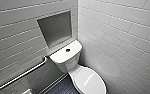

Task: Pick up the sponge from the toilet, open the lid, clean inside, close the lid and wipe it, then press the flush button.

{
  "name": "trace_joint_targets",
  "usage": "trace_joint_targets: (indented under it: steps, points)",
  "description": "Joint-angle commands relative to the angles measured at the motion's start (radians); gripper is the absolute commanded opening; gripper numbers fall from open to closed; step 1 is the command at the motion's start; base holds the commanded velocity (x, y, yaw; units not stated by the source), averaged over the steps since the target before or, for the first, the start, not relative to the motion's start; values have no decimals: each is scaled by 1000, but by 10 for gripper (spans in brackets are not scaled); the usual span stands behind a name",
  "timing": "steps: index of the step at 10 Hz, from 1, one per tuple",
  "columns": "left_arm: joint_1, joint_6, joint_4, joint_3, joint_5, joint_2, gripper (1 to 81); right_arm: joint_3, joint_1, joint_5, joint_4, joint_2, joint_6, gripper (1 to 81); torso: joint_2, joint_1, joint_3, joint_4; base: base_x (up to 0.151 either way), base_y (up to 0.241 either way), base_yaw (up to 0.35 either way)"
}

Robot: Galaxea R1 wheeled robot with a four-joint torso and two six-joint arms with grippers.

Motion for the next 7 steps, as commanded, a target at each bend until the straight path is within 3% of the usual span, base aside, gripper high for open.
trace_joint_targets:
  steps: [1,2,7]
  points:
    - [9,6,7,14,84,-3,811,-18,-27,-75,-26,1,-3,10,97,-62,0,0,0,0,0]
    - [9,6,7,12,84,0,811,-31,-30,-74,-26,10,-3,10,134,-87,62,0,0,0,0]
    - [12,8,4,-97,82,48,811,-94,-40,-74,-24,59,-3,10,289,-187,219,0,0,0,0]
